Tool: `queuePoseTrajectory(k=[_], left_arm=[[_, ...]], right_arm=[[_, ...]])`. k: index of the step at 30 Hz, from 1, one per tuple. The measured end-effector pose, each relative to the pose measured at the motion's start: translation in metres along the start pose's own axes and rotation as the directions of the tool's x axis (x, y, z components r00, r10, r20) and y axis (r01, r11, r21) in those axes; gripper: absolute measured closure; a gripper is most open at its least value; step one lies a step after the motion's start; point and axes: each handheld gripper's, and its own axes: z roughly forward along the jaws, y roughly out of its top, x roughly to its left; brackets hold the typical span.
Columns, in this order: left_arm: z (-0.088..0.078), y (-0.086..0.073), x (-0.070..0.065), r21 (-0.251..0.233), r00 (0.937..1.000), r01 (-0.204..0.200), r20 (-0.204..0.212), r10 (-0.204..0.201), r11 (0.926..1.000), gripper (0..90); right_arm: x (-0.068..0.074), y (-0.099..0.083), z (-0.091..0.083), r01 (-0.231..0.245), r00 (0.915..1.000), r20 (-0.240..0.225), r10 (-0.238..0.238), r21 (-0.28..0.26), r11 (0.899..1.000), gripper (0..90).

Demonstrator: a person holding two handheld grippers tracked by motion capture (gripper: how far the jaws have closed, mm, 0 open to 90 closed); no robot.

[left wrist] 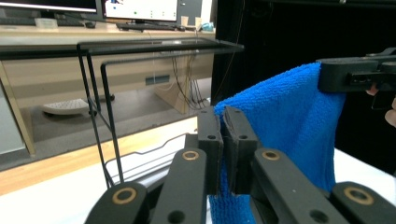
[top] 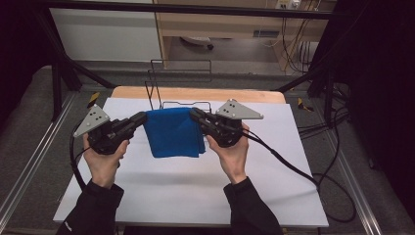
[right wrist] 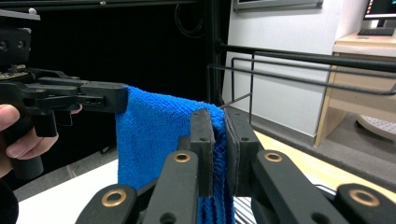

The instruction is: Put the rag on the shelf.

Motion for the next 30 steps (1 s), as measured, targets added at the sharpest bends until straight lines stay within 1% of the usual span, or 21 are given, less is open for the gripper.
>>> queuePoseTrajectory(k=[2,8,12,13,17,22,30], left_arm=[[0.001,0.003,0.0,-0.007,1.0,0.004,0.0,-0.004,1.0,86.1],[0.006,0.011,0.001,-0.025,1.0,-0.003,-0.003,0.003,0.9997,86.1],[0.009,0.017,0.002,-0.035,1.0,-0.005,-0.006,0.005,0.9994,86.2],[0.01,0.018,0.002,-0.038,1.0,-0.006,-0.006,0.006,0.9992,86.2],[0.011,0.024,0.004,-0.059,1.0,-0.003,-0.007,0.002,0.9982,86.3],[0.014,0.032,0.006,-0.079,0.9999,0.006,-0.01,-0.006,0.9969,86.3],[0.02,0.046,0.01,-0.098,0.9999,0.001,-0.015,-0.002,0.9952,86.3]], right_arm=[[-0.001,0.003,0.0,0.004,1.0,0.005,-0.004,-0.007,1.0,83.5],[-0.004,0.013,0.001,0.012,0.9996,0.025,-0.011,-0.022,1.0,83.5],[-0.005,0.02,0.001,0.024,0.9991,0.035,-0.023,-0.03,0.999,83.6],[-0.005,0.024,0.001,0.029,0.9988,0.04,-0.028,-0.036,0.999,83.6],[-0.006,0.03,0.001,0.035,0.9984,0.045,-0.033,-0.045,0.998,83.6],[-0.007,0.04,0.003,0.054,0.9971,0.056,-0.051,-0.053,0.997,83.6],[-0.009,0.052,0.006,0.069,0.9951,0.076,-0.063,-0.071,0.995,83.6]])
